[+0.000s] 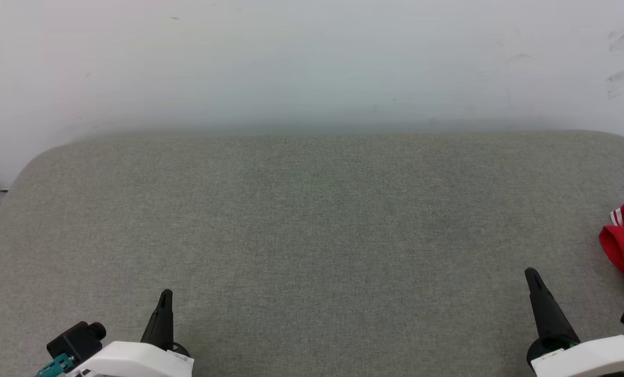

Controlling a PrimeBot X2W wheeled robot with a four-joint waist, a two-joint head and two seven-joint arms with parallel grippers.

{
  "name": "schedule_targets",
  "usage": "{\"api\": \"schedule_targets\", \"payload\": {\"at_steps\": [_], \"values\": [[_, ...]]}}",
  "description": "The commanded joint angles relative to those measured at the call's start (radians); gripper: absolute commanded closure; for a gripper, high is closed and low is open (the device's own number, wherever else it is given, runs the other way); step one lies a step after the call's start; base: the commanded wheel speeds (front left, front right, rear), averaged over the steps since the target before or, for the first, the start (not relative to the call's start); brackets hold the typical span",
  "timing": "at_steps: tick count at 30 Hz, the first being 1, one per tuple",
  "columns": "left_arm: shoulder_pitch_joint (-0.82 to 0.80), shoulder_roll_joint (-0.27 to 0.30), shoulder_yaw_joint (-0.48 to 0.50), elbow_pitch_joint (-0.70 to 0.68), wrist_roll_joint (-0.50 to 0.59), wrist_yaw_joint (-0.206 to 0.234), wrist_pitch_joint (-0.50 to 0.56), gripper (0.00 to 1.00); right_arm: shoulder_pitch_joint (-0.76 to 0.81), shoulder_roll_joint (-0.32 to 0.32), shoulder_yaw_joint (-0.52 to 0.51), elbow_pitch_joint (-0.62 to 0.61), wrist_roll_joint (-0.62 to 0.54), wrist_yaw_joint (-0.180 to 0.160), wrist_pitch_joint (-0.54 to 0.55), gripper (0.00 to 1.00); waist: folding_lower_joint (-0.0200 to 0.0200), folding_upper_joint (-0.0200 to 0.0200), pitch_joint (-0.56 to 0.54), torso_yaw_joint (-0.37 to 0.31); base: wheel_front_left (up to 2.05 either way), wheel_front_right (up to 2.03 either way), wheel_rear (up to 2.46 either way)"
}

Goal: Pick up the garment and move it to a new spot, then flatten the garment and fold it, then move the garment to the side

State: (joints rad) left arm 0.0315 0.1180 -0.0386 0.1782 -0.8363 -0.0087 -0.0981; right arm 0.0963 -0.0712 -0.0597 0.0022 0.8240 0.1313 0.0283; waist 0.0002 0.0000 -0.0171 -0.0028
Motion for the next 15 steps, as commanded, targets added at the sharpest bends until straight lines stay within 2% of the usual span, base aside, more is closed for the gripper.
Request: {"api": "schedule_targets", "payload": {"at_steps": [1,15], "values": [[-0.029,0.0,0.011,-0.007,-0.033,-0.009,0.009,1.0,-0.03,-0.01,0.0,-0.001,0.037,0.0,0.003,1.0,-0.0001,0.0,0.0,0.0,0.0,0.0,0.0],[-0.056,-0.016,0.044,0.01,-0.207,-0.036,0.057,1.0,-0.073,-0.013,0.0,0.055,0.224,0.0,0.012,1.0,-0.0001,0.0,0.004,0.001,0.0,0.0,0.0]]}}
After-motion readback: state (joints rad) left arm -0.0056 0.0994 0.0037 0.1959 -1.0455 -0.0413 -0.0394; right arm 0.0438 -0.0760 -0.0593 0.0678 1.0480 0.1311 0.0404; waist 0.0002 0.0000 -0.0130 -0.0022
